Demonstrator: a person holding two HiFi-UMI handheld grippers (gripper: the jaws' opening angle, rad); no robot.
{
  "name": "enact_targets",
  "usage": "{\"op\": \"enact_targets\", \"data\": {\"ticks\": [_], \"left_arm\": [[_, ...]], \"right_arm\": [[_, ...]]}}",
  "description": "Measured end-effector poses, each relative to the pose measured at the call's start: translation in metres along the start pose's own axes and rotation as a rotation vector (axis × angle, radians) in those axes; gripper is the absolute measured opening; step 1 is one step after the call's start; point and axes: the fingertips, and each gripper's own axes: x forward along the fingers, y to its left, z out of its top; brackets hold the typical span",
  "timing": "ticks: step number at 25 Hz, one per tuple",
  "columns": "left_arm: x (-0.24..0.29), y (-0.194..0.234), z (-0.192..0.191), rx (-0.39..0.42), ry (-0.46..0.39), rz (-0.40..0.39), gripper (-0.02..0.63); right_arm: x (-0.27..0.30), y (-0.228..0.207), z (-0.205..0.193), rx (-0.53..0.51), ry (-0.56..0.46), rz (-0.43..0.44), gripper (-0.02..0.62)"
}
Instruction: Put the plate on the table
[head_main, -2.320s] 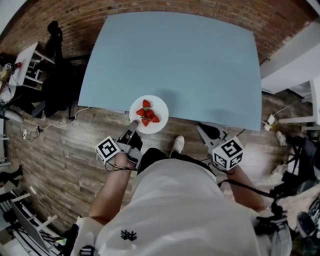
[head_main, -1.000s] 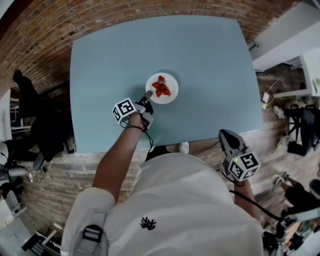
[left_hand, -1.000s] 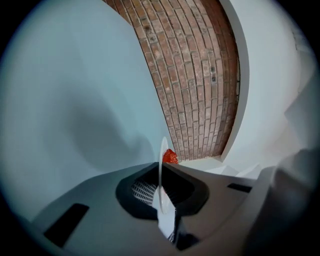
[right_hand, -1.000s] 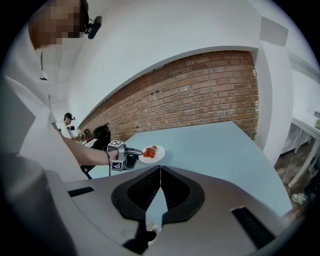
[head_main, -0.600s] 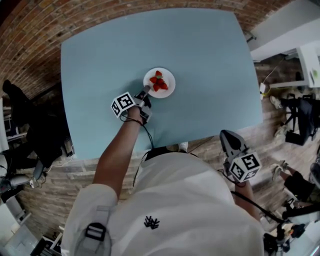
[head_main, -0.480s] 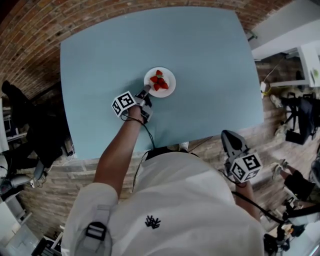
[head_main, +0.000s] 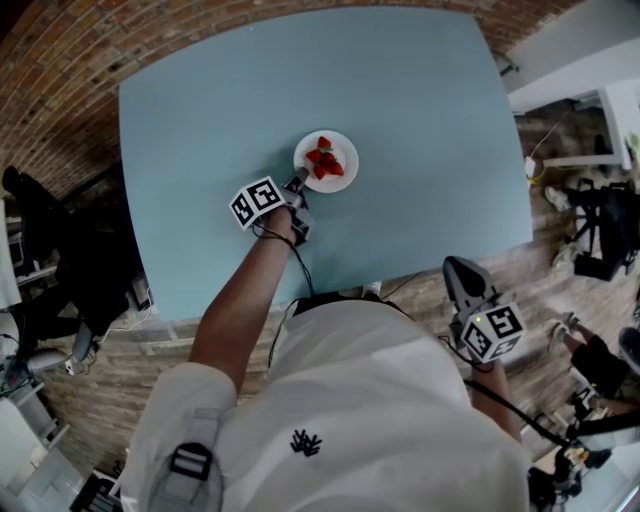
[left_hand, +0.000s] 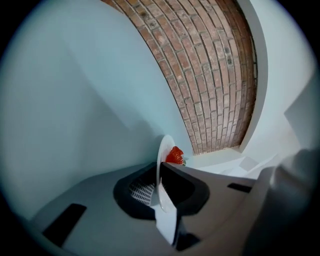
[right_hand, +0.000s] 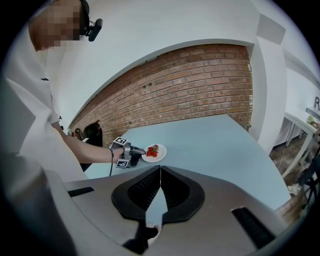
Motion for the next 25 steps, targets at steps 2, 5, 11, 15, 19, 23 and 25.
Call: {"op": "enact_targets", "data": {"ticks": [2, 5, 11, 15, 19, 23, 25], "left_arm": [[0.001, 0.001, -0.001, 0.034, 0.01, 0.035, 0.02], [0.001, 0.005, 0.001, 0.093, 0.02, 0.093, 0.032], [-0.002, 0.008, 0.005, 0.209, 0.007, 0.2, 0.053], [-0.001, 0.006, 0.006, 0.293, -0.008, 0.255, 0.068], [-0.002, 0.004, 0.007, 0.38, -0.027, 0.31, 0.098], [-0.007, 0.006, 0.009, 0.436, -0.054, 0.364, 0.104], [-0.012, 0.006, 0.012, 0.466, -0.074, 0.389, 0.107]], "right_arm": [[0.001, 0.0, 0.001, -0.002, 0.001, 0.001, 0.008], [0.003, 0.001, 0.002, -0.01, 0.005, 0.0, 0.008], [-0.004, -0.002, -0.003, -0.005, -0.001, 0.0, 0.008], [-0.011, -0.005, -0.005, -0.01, -0.002, 0.003, 0.008], [-0.019, -0.011, -0.007, -0.009, -0.007, -0.001, 0.008], [-0.028, -0.014, -0.009, -0.011, -0.013, -0.003, 0.008], [-0.032, -0.015, -0.01, -0.012, -0.016, -0.001, 0.008]]}}
